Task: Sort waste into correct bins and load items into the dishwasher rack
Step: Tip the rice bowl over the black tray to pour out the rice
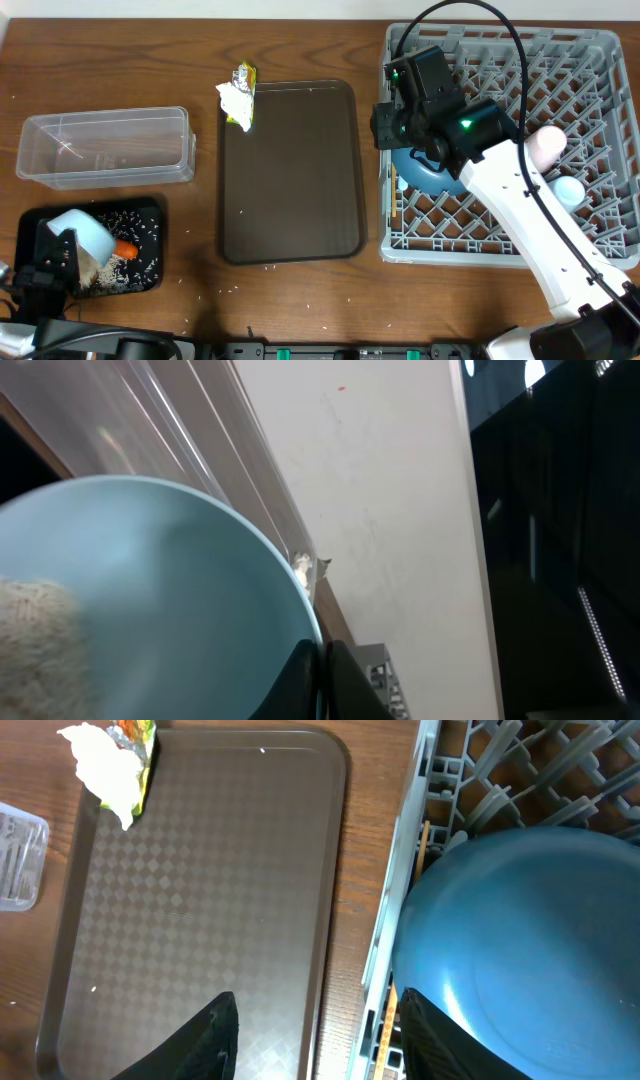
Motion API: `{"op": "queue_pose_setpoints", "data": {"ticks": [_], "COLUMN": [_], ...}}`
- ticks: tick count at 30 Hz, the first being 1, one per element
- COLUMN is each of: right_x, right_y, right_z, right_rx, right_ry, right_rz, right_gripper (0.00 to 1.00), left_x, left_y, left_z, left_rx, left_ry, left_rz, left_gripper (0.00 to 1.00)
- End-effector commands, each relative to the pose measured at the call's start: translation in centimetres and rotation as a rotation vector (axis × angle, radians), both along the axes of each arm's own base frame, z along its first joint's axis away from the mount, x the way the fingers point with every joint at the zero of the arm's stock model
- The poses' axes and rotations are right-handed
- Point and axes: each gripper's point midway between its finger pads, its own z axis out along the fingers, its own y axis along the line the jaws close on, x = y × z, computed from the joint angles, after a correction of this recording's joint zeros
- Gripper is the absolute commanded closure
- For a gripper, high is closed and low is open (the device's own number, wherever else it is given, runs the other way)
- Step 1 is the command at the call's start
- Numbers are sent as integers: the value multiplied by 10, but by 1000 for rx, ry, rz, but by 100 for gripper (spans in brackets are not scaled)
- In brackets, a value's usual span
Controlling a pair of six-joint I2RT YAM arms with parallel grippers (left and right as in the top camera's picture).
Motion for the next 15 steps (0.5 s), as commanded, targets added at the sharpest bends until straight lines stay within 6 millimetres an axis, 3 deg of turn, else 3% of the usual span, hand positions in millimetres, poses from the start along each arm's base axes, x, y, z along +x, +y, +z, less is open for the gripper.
{"op": "queue_pose_setpoints", "data": {"ticks": [1,9,15], "right_x": [3,4,3], "right_y": [-3,-2,-2], "right_z": [0,1,1], "right_rx": [0,4,5], "right_ry": [-2,-5,-5], "right_rz": [-21,-19,-19], "right_gripper": [51,51,51], "left_x": [0,0,4], "left_y": [-2,-3,-5], "left_z": [10,9,-6], "left_rx": [84,94,93], "left_ry": [-57,-55,31], "left_rz": [-15,-16,-27], "left_gripper": [94,94,94]}}
